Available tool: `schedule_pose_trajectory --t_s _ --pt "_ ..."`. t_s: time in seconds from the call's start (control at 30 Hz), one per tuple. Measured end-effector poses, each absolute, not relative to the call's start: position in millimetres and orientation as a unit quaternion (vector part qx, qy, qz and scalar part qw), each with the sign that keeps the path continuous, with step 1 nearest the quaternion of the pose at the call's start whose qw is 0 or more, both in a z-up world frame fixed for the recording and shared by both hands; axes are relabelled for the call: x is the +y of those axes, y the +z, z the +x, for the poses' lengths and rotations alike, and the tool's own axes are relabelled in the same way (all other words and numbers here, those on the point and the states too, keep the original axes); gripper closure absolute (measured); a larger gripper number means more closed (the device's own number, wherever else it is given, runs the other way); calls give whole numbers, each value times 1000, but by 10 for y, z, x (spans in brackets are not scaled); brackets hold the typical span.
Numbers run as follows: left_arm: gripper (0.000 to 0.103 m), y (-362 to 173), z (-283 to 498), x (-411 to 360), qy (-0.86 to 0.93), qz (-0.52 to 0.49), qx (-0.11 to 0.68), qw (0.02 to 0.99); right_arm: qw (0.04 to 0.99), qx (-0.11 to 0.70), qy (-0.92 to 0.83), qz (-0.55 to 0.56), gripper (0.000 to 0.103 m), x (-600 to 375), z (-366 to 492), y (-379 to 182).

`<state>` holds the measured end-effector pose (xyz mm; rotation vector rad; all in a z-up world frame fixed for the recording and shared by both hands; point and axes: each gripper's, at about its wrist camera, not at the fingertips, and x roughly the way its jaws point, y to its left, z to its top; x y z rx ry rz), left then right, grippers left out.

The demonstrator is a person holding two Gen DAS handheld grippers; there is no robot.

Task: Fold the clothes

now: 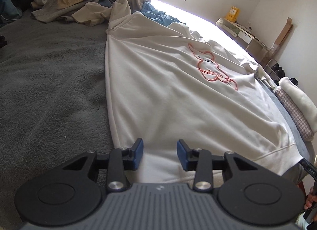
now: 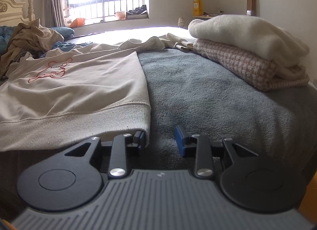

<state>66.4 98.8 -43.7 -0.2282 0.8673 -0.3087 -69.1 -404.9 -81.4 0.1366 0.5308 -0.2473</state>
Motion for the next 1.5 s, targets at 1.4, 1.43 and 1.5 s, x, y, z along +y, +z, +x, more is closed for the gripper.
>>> schedule_pose_trajectory --t_s 1.4,1.43,1.5 --pt "54 -520 799 656 -149 -22 371 916 937 318 135 54 85 -2448 599 -716" --pt "54 -538 732 692 -152 -19 364 919 940 311 137 38 85 -2321 451 -736" --pt "54 -537 614 791 -158 -22 357 920 942 296 161 -3 86 -2100 171 -689"
